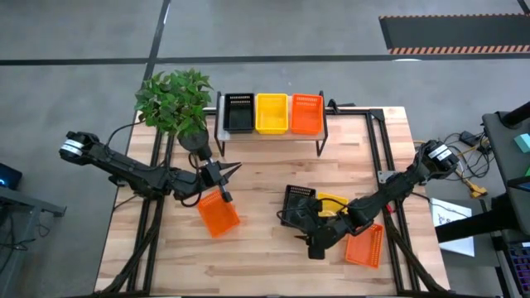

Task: Stack baskets on shelf by color
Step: Stack the black bin on top of the other black bins on the shelf

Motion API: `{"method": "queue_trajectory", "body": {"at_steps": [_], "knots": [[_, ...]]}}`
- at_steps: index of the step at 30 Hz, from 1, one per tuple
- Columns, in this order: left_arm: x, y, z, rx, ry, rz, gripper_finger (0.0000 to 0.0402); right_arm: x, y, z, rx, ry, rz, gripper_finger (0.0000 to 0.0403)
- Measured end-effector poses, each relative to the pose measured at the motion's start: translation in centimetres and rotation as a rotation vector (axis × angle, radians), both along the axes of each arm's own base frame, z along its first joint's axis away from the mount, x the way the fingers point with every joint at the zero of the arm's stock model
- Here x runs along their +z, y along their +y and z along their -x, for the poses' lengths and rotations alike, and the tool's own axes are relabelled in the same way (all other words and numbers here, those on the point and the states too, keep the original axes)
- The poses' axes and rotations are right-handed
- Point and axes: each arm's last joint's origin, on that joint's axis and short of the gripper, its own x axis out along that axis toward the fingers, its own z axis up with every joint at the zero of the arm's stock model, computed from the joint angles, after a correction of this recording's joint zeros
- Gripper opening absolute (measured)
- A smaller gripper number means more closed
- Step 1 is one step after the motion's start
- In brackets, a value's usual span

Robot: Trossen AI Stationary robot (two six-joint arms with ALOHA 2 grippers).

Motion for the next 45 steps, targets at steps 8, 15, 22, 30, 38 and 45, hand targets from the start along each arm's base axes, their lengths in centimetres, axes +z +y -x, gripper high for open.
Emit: {"method": "queue_trajectory", "body": {"at_steps": [8,15,22,30,38,45], "knots": [[0.0,0.0,0.0,-0.001,-0.001,0.0,0.0008,-2.2,0.5,-1.2,0.02,-0.013,0.033,0.0183],[0.0,0.0,0.0,-0.001,0.0,0.0,0.0008,-5.3,0.0,-2.6,-0.019,0.063,0.052,0.0182],[0.0,0.0,0.0,-0.006,0.001,0.001,0.0008,-4.5,-0.5,-3.0,-0.018,0.043,0.024,0.0162],[0.0,0.0,0.0,-0.007,0.001,0.001,0.0008,-4.5,-0.6,-3.0,-0.01,0.042,0.033,0.0085],[0.0,0.0,0.0,-0.006,0.001,0.0,0.0008,-3.5,-0.5,-3.4,0.02,0.003,0.091,0.0026],[0.0,0.0,0.0,-0.007,0.001,0.001,0.0008,-1.6,-1.1,-3.8,-0.069,0.089,0.245,0.01]]}}
